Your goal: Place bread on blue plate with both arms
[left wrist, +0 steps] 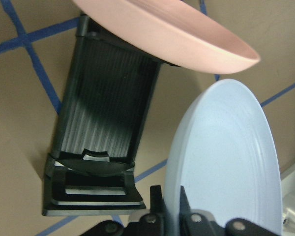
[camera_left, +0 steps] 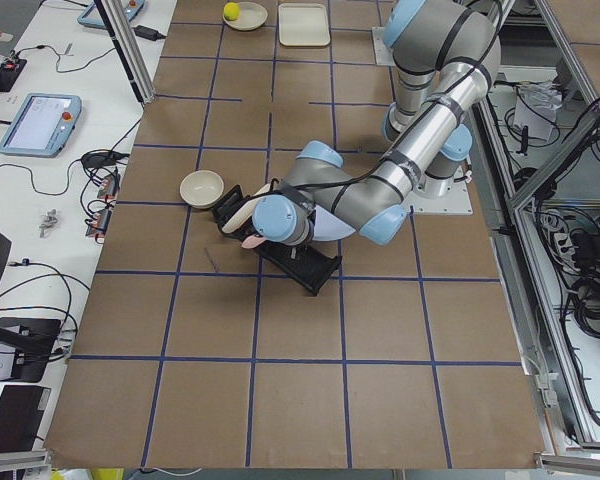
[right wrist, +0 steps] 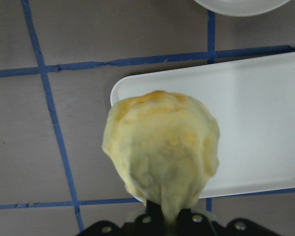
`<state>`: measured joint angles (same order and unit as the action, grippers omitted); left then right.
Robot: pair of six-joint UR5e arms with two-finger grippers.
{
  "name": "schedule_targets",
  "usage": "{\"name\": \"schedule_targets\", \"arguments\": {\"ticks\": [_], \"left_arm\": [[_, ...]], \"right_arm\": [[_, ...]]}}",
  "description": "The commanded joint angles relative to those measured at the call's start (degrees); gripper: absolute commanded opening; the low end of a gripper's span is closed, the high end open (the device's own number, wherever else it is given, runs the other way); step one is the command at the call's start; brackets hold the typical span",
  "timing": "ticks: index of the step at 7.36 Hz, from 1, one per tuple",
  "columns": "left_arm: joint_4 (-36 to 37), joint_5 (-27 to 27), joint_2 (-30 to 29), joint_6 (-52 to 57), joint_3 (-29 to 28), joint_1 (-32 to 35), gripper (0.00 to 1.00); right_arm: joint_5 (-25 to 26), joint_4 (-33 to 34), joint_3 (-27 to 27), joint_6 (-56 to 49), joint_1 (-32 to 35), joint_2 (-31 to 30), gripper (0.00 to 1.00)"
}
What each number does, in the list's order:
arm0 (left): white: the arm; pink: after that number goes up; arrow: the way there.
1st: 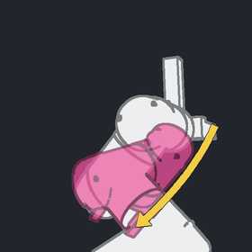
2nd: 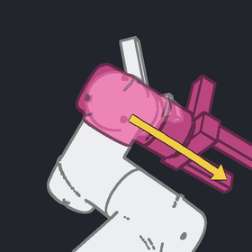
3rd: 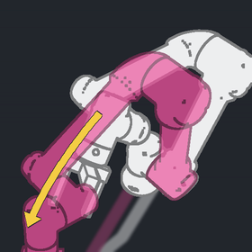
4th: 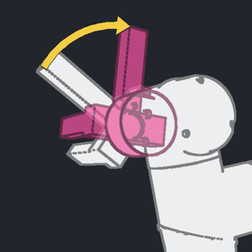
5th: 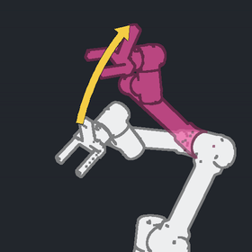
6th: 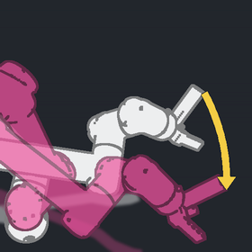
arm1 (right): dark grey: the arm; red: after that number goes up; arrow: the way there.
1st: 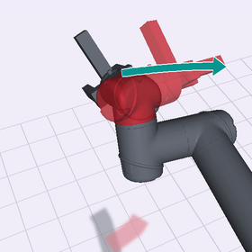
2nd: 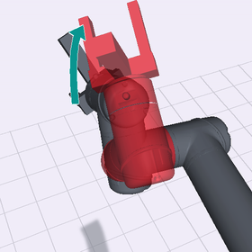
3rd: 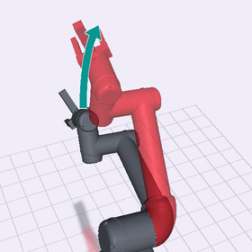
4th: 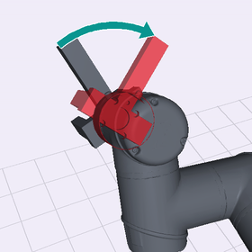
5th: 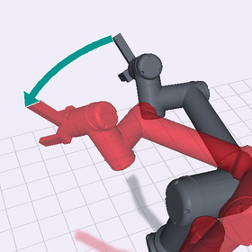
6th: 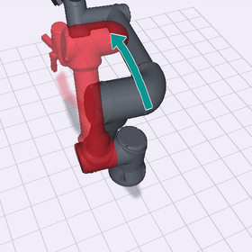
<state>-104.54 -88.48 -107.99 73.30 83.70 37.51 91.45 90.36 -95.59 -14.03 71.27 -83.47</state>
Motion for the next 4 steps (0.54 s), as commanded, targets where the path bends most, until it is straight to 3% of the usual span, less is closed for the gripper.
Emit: {"name": "schedule_targets", "arguments": {"ticks": [1, 2, 4], "left_arm": [[-4.45, 0.15, 8.72, -5.08, 3.03, 0.98, 0.08], [-4.1, 0.32, 13.9, -7.8, 5.92, 4.73, 0.08], [-3.48, 1.11, 16.5, -22.23, 6.22, 20.06, 0.08]], "right_arm": [[-1.71, -9.92, 11.61, 10.1, 7.26, 2.33, 0.05], [-1.46, -10.64, 14.96, 16.16, 12.27, 4.34, 0.05], [-1.19, -11.52, 17.54, 19.74, 16.18, 6.12, 0.07]]}}
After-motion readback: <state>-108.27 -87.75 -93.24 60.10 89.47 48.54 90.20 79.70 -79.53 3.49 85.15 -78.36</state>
